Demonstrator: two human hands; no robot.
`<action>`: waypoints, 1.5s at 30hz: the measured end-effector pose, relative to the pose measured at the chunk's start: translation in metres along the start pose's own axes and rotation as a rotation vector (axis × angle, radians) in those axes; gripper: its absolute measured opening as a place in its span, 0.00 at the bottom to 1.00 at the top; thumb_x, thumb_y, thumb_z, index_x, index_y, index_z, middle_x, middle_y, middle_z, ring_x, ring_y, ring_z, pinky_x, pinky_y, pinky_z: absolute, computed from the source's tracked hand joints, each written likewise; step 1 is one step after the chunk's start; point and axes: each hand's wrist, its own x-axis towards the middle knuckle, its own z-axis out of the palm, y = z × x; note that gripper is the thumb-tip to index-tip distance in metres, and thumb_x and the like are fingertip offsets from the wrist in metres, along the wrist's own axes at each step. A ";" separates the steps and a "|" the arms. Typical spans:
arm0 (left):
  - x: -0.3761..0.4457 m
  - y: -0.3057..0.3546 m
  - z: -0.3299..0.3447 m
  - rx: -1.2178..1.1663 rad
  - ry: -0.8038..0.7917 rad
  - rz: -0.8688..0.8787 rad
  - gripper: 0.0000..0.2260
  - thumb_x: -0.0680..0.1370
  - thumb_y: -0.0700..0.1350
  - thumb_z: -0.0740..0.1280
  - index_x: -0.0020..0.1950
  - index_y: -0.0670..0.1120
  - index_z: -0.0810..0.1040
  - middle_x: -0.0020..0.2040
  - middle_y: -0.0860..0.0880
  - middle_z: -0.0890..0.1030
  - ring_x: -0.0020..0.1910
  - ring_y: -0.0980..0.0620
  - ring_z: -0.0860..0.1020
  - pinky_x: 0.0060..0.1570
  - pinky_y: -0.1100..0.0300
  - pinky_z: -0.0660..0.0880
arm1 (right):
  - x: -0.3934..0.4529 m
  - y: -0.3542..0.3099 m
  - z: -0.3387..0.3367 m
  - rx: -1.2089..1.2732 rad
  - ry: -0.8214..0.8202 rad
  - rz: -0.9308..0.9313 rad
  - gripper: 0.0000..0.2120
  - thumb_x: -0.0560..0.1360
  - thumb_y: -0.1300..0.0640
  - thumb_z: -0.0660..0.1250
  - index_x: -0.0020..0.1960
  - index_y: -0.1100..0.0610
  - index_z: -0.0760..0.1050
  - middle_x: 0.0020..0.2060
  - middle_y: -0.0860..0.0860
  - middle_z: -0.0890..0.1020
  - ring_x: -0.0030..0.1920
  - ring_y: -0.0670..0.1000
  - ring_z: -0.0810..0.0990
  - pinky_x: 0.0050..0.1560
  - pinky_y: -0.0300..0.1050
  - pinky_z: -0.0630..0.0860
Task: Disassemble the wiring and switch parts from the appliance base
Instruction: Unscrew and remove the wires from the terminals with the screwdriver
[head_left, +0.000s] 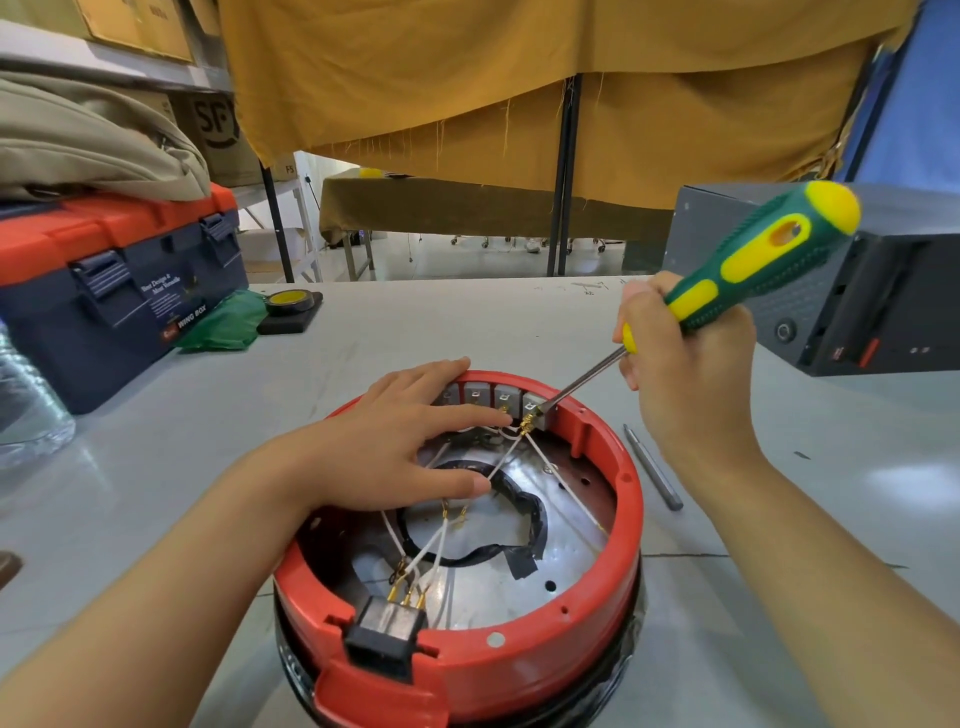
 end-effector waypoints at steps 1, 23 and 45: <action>0.000 0.000 0.000 0.001 0.002 -0.001 0.24 0.72 0.67 0.59 0.67 0.75 0.56 0.77 0.59 0.42 0.76 0.56 0.44 0.73 0.56 0.45 | -0.002 -0.001 0.001 -0.023 -0.020 -0.028 0.16 0.72 0.50 0.61 0.26 0.49 0.68 0.21 0.44 0.69 0.24 0.47 0.68 0.31 0.41 0.64; 0.000 0.003 -0.002 -0.008 -0.016 -0.010 0.24 0.73 0.66 0.60 0.67 0.74 0.56 0.77 0.59 0.42 0.76 0.56 0.44 0.73 0.55 0.46 | -0.002 -0.004 0.003 0.033 -0.113 0.026 0.14 0.72 0.57 0.60 0.28 0.54 0.64 0.20 0.43 0.65 0.25 0.44 0.65 0.27 0.32 0.62; 0.000 0.002 -0.001 -0.009 0.009 0.001 0.24 0.73 0.66 0.60 0.67 0.73 0.58 0.77 0.59 0.43 0.75 0.57 0.45 0.72 0.59 0.45 | 0.007 0.008 -0.004 0.173 0.031 0.300 0.10 0.68 0.57 0.60 0.31 0.60 0.64 0.20 0.47 0.63 0.22 0.46 0.61 0.23 0.37 0.60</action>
